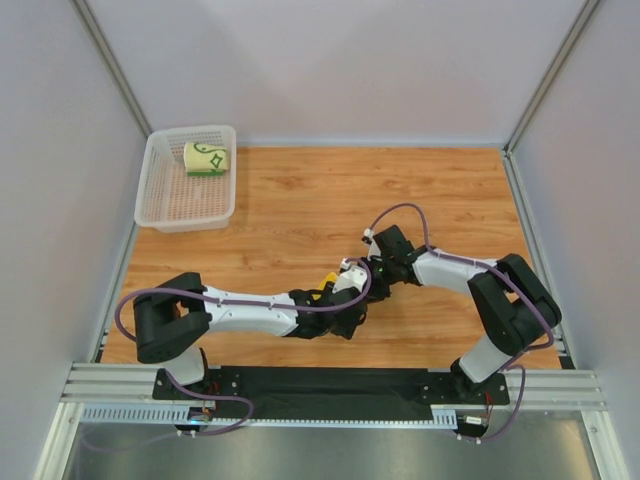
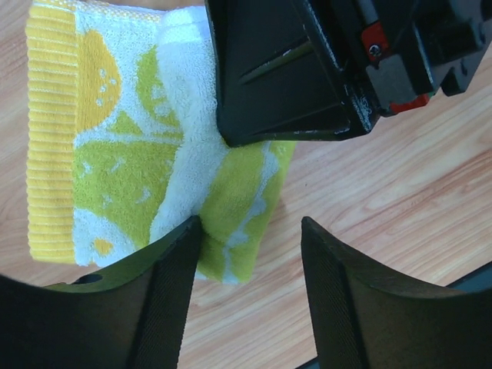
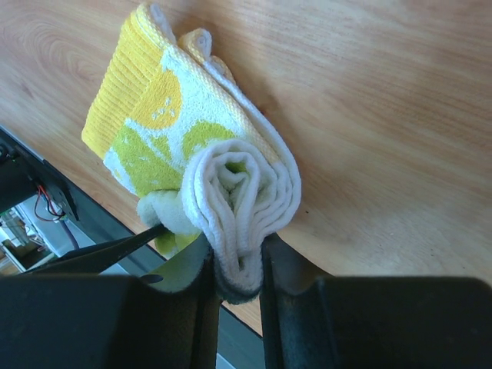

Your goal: Roll the towels

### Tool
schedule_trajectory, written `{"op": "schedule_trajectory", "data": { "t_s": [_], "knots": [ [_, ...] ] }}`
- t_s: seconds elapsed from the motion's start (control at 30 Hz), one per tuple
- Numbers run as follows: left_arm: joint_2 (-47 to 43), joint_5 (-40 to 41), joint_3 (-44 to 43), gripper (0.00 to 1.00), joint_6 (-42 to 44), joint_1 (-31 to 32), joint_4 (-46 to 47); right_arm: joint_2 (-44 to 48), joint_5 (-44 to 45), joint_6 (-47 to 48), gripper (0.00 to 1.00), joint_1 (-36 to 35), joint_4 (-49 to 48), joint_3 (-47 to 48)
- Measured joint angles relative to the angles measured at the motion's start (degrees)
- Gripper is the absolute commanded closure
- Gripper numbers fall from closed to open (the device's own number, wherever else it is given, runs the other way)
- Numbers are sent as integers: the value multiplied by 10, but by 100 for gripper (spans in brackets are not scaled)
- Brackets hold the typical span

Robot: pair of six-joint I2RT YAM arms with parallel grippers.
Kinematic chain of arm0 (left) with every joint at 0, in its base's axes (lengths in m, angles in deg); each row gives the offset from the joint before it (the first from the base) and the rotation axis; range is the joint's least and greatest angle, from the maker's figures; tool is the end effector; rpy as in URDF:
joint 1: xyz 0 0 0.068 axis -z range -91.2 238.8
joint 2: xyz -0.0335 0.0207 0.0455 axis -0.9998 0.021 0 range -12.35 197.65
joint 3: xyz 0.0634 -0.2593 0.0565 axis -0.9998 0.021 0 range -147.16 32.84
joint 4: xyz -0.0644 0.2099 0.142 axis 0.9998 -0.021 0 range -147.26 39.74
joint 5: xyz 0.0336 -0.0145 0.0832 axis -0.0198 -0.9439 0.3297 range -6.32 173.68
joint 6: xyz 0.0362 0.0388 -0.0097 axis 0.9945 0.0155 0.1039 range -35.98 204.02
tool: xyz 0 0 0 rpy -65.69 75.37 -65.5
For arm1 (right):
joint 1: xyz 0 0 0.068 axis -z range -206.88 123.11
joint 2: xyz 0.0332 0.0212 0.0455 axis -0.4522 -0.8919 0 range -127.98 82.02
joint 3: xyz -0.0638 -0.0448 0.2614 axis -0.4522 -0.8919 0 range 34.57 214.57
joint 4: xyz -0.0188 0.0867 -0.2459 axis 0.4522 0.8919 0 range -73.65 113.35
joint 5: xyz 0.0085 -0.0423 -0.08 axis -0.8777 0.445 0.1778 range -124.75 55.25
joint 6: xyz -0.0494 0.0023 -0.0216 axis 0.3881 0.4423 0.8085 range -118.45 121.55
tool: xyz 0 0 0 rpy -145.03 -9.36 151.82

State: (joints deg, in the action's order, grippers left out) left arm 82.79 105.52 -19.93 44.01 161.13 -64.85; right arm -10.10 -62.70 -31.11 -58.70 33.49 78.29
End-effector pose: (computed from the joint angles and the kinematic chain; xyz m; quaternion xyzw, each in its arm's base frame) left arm 0.1107 -0.3042 0.1659 0.2103 0.9191 -0.1308 0.3063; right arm 0.2299 0.1623 0.1380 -0.0442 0.9487 0.3093 0.0479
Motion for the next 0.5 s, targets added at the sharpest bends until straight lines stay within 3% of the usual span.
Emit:
{"op": "schedule_trajectory", "data": {
  "t_s": [0.3,0.5],
  "knots": [
    [-26,-8,49,36,-1,-23,66,-31,0,10,85,0,12,36],
    [-27,24,44,36,1,-27,43,-56,-4,17,85,-1,17,64]
  ]
}}
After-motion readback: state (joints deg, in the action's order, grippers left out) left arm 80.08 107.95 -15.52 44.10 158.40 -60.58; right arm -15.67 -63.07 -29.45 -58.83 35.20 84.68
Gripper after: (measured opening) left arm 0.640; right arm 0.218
